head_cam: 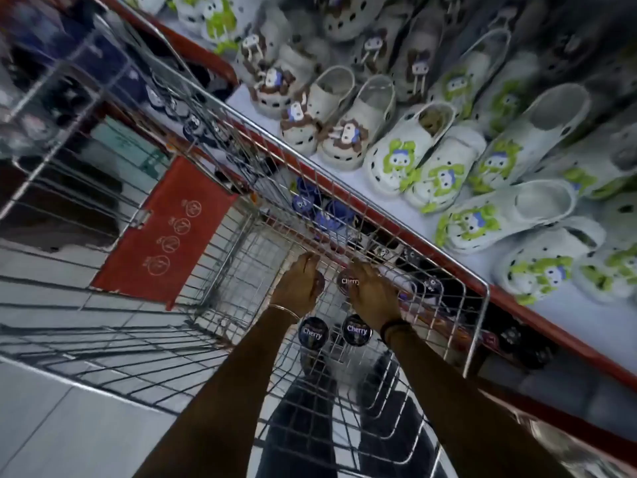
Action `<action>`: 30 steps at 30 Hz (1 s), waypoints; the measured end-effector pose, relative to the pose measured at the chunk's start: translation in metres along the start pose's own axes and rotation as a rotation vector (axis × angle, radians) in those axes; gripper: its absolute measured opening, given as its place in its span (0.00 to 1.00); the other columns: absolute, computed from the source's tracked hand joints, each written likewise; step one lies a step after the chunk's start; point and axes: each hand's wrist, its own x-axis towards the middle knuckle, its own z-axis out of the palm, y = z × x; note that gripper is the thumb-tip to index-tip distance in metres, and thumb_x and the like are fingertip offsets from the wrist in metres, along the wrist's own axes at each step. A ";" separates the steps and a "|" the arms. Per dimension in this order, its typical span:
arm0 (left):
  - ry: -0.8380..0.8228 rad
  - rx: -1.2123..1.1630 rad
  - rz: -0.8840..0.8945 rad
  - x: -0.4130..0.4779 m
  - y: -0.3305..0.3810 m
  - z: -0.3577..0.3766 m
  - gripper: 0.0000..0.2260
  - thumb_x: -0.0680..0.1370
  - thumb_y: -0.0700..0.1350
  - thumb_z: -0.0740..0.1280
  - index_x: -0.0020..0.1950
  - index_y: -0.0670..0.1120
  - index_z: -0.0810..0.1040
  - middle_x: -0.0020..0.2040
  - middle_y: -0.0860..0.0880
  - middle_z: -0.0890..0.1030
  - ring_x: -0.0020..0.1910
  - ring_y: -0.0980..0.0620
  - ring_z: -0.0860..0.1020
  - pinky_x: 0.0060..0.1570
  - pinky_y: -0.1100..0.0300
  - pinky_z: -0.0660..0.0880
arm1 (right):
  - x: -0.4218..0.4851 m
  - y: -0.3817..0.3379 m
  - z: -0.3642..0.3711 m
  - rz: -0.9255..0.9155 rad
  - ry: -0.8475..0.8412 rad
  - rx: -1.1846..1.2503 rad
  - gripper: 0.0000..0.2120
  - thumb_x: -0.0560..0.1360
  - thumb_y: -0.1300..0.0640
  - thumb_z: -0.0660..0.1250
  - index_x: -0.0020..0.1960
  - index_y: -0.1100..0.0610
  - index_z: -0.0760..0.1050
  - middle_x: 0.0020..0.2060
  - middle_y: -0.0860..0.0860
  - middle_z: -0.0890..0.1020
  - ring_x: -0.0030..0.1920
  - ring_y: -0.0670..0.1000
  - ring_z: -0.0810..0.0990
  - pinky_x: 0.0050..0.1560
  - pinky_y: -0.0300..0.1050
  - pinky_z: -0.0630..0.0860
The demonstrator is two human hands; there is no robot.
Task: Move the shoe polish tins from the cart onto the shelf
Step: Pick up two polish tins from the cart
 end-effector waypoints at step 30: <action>-0.110 -0.008 -0.239 0.016 -0.023 0.037 0.35 0.69 0.42 0.72 0.73 0.42 0.62 0.68 0.40 0.68 0.63 0.38 0.67 0.63 0.48 0.70 | 0.021 0.026 0.030 0.174 -0.012 0.157 0.35 0.65 0.54 0.75 0.68 0.55 0.65 0.67 0.56 0.67 0.62 0.60 0.73 0.57 0.55 0.79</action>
